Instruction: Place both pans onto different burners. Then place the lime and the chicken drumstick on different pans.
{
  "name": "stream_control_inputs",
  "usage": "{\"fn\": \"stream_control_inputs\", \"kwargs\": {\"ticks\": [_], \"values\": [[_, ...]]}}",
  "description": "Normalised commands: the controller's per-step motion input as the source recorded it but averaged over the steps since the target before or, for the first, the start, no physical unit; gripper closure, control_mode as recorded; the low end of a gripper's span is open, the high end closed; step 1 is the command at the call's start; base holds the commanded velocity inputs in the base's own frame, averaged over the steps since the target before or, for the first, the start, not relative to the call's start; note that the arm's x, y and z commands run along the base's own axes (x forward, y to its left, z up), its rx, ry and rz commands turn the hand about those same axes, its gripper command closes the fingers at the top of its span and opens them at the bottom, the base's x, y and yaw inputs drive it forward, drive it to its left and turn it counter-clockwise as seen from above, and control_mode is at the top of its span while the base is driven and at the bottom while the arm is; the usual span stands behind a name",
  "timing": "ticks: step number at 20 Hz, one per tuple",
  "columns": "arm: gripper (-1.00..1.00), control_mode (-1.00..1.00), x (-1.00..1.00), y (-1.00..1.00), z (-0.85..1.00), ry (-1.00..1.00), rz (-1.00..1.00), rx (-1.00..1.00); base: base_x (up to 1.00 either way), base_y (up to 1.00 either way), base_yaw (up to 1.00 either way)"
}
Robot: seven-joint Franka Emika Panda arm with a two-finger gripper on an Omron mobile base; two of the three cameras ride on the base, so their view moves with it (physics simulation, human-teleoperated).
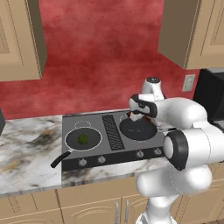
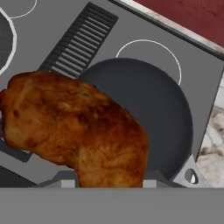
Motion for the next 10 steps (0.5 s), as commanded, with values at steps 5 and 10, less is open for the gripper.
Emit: {"fn": "stream_control_inputs", "kwargs": {"ticks": [5,10], "values": [[1.0,-1.0,0.17,-0.01,-0.24,0.04,0.0,0.0,0.0,0.0,0.0],[1.0,-1.0,0.11,-0.02,-0.34,0.01,0.0,0.0,0.0,0.0,0.0]]}}
